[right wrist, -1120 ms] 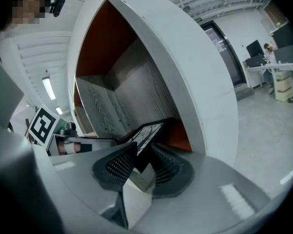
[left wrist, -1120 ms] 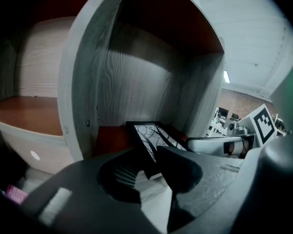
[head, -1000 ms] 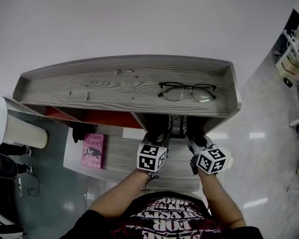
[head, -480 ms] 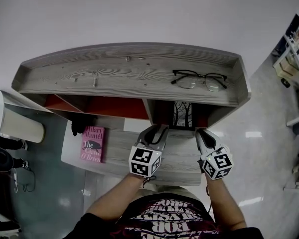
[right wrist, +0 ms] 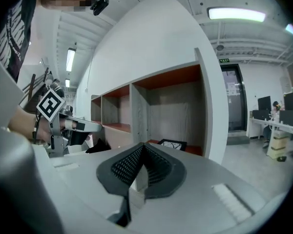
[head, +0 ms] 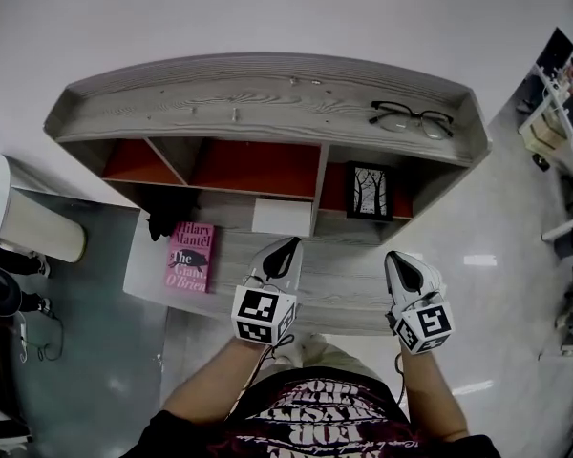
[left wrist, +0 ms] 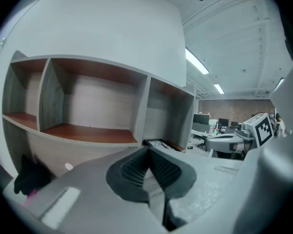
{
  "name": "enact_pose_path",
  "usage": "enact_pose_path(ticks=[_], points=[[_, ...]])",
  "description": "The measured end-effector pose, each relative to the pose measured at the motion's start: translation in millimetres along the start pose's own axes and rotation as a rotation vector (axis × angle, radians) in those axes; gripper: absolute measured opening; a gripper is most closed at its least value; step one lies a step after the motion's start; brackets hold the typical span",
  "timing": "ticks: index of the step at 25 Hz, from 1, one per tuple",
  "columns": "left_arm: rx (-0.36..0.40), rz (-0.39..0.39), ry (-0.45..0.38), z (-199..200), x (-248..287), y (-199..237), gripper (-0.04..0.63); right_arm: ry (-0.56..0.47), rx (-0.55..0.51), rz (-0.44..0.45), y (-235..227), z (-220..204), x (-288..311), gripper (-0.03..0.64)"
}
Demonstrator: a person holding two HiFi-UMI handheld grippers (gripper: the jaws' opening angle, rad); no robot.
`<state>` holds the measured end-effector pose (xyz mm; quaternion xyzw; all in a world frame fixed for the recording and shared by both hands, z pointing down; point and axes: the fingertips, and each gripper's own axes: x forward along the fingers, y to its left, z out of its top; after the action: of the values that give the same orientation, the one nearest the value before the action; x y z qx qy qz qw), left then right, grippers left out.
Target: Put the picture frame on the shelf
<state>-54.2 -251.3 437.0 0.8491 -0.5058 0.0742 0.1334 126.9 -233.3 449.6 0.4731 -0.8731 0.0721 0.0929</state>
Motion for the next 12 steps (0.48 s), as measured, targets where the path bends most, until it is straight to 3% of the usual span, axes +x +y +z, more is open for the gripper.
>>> enact_pose_path(ticks=[12], points=[[0.091, -0.024, -0.073, 32.0, -102.2, -3.3, 0.000, -0.045, 0.006, 0.013, 82.6, 34.8, -47.7, 0.025]])
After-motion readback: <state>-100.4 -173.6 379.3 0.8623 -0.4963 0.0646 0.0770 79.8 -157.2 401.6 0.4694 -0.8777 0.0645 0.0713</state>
